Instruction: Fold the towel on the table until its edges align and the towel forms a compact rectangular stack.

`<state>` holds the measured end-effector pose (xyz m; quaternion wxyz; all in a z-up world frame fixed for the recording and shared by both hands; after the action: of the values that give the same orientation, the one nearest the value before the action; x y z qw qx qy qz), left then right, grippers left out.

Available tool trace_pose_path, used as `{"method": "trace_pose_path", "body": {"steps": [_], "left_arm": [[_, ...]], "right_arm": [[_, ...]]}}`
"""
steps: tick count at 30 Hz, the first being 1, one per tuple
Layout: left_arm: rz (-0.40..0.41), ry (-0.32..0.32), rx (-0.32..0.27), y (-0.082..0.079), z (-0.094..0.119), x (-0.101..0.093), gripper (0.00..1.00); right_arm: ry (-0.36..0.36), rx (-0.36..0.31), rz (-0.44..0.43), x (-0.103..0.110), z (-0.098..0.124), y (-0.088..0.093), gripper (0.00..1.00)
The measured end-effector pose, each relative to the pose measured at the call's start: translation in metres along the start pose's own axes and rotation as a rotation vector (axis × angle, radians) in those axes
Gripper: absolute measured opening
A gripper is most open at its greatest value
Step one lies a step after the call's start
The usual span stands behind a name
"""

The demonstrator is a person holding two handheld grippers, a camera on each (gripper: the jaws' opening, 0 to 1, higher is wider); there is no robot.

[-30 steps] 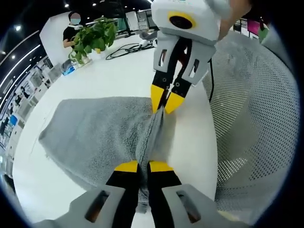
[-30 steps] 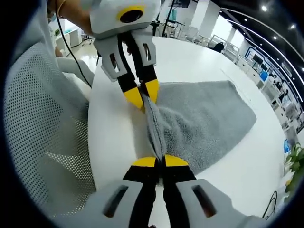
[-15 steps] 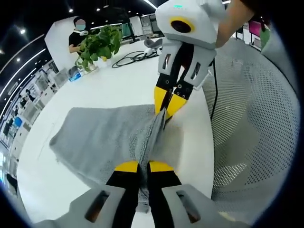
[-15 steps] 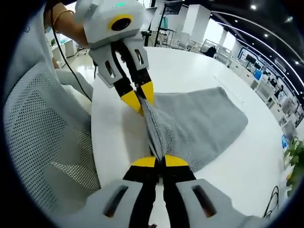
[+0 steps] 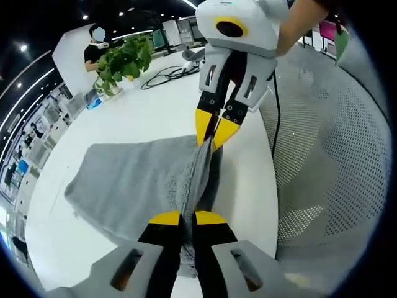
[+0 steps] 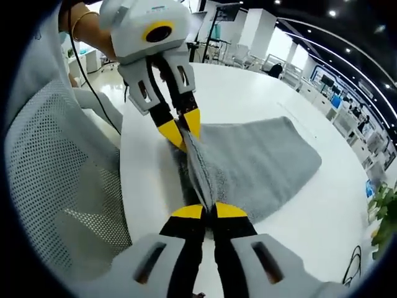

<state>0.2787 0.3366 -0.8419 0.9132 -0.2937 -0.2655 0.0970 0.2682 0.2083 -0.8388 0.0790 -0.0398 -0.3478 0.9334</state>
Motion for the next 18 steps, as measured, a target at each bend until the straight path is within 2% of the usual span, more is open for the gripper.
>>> {"method": "trace_pose_path", "body": {"steps": [7, 11, 14, 18], "left_arm": [[-0.067, 0.026, 0.034, 0.008, -0.012, -0.011, 0.06], [-0.041, 0.036, 0.039, 0.01, -0.014, -0.011, 0.06], [-0.027, 0.043, 0.042, 0.011, -0.015, -0.011, 0.06], [-0.018, 0.049, 0.04, 0.012, -0.016, -0.011, 0.06]], "right_arm": [[-0.028, 0.031, -0.013, 0.001, -0.011, 0.01, 0.03], [-0.052, 0.049, -0.006, 0.001, -0.015, 0.014, 0.05], [-0.104, 0.087, 0.002, 0.003, -0.018, 0.019, 0.1], [-0.131, 0.105, 0.06, 0.004, -0.019, 0.018, 0.13]]}}
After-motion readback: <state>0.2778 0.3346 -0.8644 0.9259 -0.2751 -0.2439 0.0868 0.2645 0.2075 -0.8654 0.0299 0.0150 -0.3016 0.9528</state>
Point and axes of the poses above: the point that each gripper's makers call its tool centre point, and the gripper's own axes: z roughly backward along the fingers, x roughly to its left, y roughly out of its underside, the point moved 6 cm from there along z, roughly backward along the fingers, and after that the axes turned 13 degrees about -y, right-handed, at the moved point
